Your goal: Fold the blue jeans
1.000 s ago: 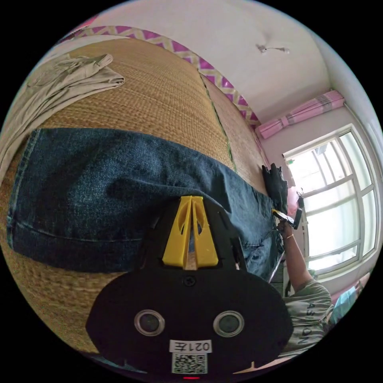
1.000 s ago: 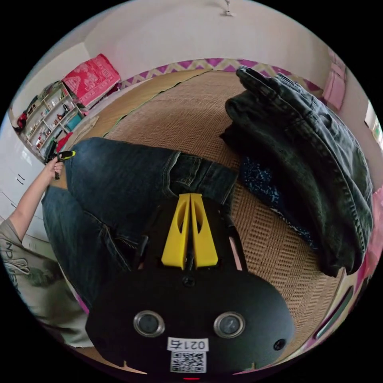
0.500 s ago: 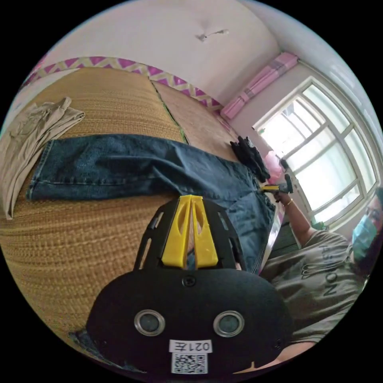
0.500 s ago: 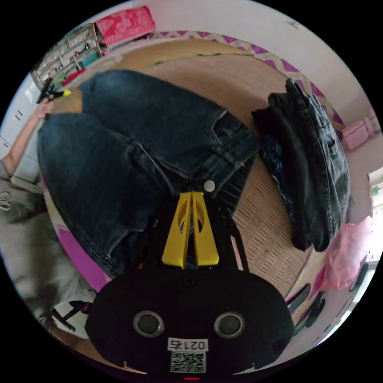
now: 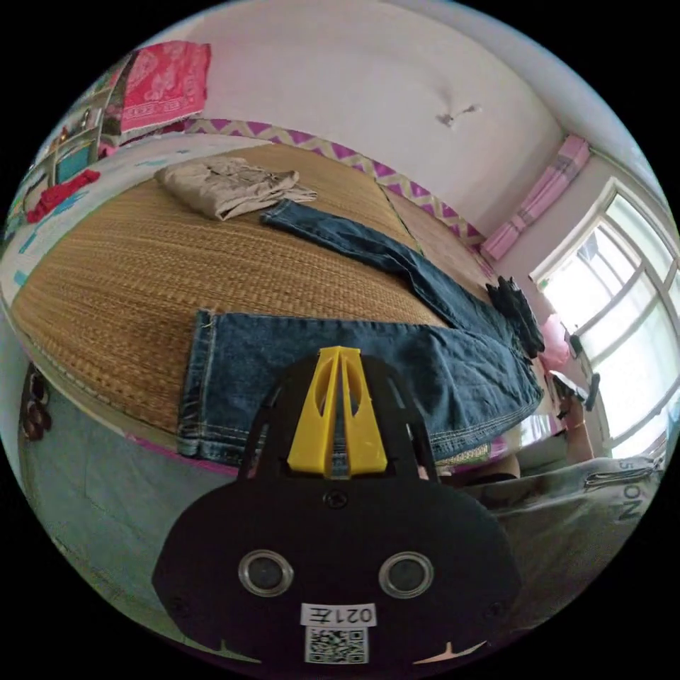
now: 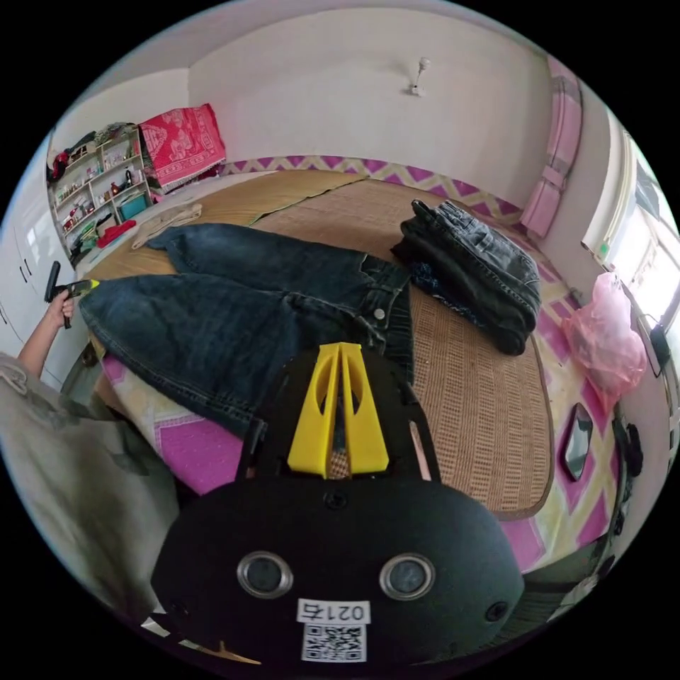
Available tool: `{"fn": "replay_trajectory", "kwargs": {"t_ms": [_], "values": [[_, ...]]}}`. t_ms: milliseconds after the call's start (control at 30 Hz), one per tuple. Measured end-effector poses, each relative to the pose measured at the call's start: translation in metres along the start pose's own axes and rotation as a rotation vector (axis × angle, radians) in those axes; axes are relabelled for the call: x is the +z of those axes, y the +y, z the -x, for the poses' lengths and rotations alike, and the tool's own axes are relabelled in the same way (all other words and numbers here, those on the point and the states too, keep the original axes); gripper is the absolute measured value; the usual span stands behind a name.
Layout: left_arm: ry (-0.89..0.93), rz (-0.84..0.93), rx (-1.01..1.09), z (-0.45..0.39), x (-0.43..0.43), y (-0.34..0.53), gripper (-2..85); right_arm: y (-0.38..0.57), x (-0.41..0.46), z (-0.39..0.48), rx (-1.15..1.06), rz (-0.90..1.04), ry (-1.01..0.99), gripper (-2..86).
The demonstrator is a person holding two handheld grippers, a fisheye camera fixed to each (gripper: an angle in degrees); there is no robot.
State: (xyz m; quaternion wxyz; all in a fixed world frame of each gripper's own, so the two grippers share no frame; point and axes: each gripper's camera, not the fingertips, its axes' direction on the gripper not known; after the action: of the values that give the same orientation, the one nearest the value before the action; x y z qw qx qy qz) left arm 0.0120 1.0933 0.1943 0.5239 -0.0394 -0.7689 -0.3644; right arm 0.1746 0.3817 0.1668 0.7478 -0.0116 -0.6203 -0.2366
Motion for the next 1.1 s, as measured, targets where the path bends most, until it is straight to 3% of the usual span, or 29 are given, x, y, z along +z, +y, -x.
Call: {"fn": "replay_trajectory", "kwargs": {"t_ms": [100,233,367,433,567,667,767,833,900,1100], "values": [[0.083,0.022,0.037,-0.004,0.016,-0.066,-1.0,0.011,-0.005,0.012,0.01,-0.016,-0.031,-0.7],[-0.055,0.054,0.049,-0.023,0.075,-0.182,-1.0,0.019,-0.008,0.024,0.045,-0.037,-0.06,-0.7],[-0.12,0.099,0.087,-0.032,0.141,-0.244,-1.0,0.03,-0.003,0.044,0.071,-0.017,-0.078,-0.7],[-0.184,0.235,0.175,-0.032,0.182,-0.255,-1.0,0.034,0.0,0.053,0.077,0.001,-0.071,-0.7],[-0.02,0.264,0.101,0.021,0.157,-0.266,-1.0,0.041,0.006,0.069,0.07,0.034,-0.049,-0.6],[0.038,0.285,0.143,0.04,0.136,-0.261,-1.0,0.04,0.018,0.079,0.027,0.068,-0.011,-0.6],[-0.059,0.223,0.185,0.038,0.1,-0.241,-1.0,0.036,0.035,0.084,-0.01,0.096,-0.025,-0.4],[0.047,0.04,0.161,0.044,0.033,-0.206,-0.9,0.038,0.039,0.079,0.006,0.099,-0.045,-0.1],[0.177,-0.062,0.148,0.047,-0.023,-0.168,-0.9,0.045,0.037,0.066,0.07,0.053,-0.082,0.7],[0.046,-0.167,-0.053,0.056,-0.179,0.011,0.2,0.102,0.032,0.004,0.429,-0.136,-0.268,6.1]]}}
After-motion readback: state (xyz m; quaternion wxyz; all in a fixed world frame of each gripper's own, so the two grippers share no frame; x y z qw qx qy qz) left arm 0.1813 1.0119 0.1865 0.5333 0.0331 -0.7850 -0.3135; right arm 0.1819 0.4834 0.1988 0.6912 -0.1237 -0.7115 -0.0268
